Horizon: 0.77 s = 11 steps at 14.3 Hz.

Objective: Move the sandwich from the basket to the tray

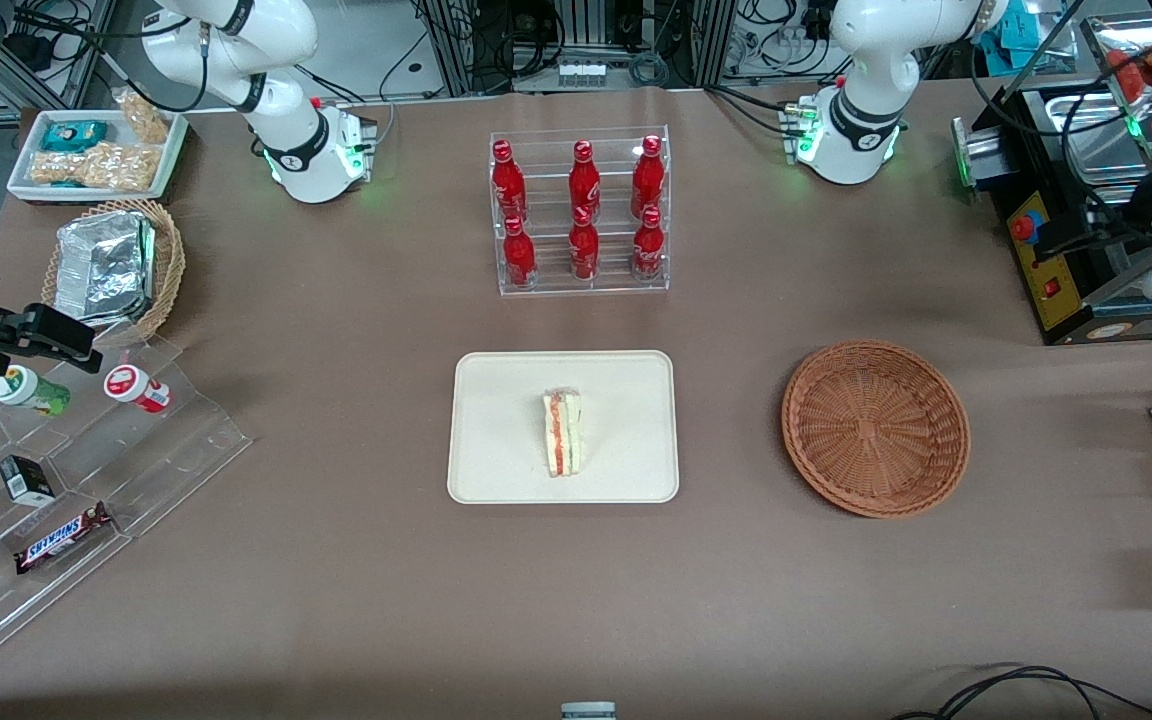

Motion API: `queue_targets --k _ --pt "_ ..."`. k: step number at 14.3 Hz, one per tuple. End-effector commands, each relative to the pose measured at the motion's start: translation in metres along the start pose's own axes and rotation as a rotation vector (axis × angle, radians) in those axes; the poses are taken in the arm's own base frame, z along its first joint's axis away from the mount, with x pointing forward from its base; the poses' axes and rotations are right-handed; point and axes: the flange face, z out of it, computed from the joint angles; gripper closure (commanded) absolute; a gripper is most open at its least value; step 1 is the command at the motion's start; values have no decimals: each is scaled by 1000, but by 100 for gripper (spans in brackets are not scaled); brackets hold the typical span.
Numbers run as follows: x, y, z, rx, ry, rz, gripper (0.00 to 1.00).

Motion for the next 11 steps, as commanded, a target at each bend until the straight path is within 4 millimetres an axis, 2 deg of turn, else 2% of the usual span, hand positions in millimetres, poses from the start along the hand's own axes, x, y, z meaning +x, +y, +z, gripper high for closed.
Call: queue_targets --k 1,5,11 --pt "-9 13 -6 26 45 -54 0" --pt "-18 17 -32 13 35 -36 0" --pt "-24 16 -41 15 29 -39 0"
